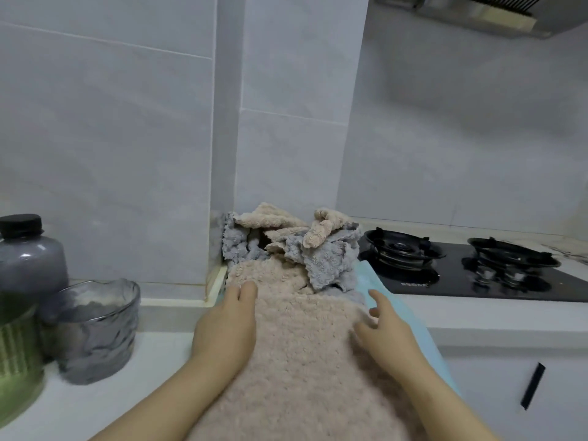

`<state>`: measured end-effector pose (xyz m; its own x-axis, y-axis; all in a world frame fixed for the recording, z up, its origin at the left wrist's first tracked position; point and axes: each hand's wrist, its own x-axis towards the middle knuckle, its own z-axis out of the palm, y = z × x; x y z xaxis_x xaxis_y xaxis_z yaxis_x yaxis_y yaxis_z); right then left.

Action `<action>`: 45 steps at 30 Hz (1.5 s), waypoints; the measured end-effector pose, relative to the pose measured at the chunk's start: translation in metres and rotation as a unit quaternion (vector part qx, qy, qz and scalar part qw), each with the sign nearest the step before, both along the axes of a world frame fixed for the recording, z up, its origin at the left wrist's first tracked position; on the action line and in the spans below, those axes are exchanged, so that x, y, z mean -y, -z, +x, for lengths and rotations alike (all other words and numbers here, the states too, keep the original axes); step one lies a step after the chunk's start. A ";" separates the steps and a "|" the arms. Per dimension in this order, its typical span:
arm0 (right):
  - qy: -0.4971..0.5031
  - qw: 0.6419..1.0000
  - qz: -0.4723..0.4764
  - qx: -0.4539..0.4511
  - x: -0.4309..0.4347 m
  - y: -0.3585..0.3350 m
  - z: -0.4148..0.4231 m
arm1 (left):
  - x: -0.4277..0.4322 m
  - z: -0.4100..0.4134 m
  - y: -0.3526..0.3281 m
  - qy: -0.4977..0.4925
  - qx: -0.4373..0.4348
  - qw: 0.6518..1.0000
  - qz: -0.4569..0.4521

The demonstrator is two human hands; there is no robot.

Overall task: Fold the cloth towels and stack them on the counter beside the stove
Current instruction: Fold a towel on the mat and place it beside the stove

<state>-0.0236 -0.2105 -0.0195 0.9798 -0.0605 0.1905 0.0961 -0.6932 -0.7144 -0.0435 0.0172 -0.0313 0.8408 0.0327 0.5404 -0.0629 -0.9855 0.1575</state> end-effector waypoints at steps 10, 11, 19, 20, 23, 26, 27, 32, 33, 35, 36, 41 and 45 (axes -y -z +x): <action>-0.121 0.946 -0.300 0.030 0.011 0.031 -0.062 | -0.012 -0.057 0.017 0.287 -0.164 0.944 0.015; -0.125 0.945 -0.300 0.039 0.013 0.032 -0.066 | -0.012 -0.064 0.017 0.292 -0.154 0.944 0.000; -0.235 0.961 -0.138 0.047 0.030 0.026 -0.110 | -0.023 -0.109 0.011 0.292 -0.160 0.942 -0.034; -0.245 0.957 -0.148 0.041 0.029 0.025 -0.114 | -0.023 -0.114 0.010 0.288 -0.174 0.942 -0.022; -0.277 0.934 -0.225 0.009 0.026 0.023 -0.129 | -0.022 -0.126 0.007 0.266 -0.203 0.940 0.065; -0.257 0.919 -0.297 0.025 0.024 0.023 -0.139 | -0.020 -0.134 0.004 0.257 -0.192 0.942 0.097; -0.251 0.920 -0.300 0.034 0.024 0.024 -0.142 | -0.020 -0.137 0.005 0.259 -0.185 0.943 0.096; -0.257 0.945 -0.202 0.035 0.025 0.020 -0.149 | -0.026 -0.149 0.006 0.272 -0.160 0.946 0.069; -0.249 0.951 -0.181 0.038 0.026 0.019 -0.152 | -0.028 -0.150 0.006 0.271 -0.158 0.948 0.059; -0.219 0.962 -0.159 0.044 0.028 0.018 -0.154 | -0.030 -0.152 0.007 0.261 -0.139 0.954 0.049; -0.200 0.966 -0.158 0.042 0.028 0.019 -0.154 | -0.030 -0.152 0.008 0.251 -0.128 0.958 0.047; -0.146 0.973 -0.171 0.059 0.029 0.021 -0.158 | -0.021 -0.150 0.014 0.188 -0.083 0.976 0.068; -0.095 0.965 -0.241 0.041 0.043 0.017 -0.162 | -0.031 -0.148 0.011 0.171 -0.089 0.980 0.049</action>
<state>-0.1860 -0.2535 -0.0369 0.9446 0.2346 0.2294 0.2976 -0.9072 -0.2974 -0.1918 0.0487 -0.0421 0.8746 -0.3125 0.3708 -0.3724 -0.9226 0.1009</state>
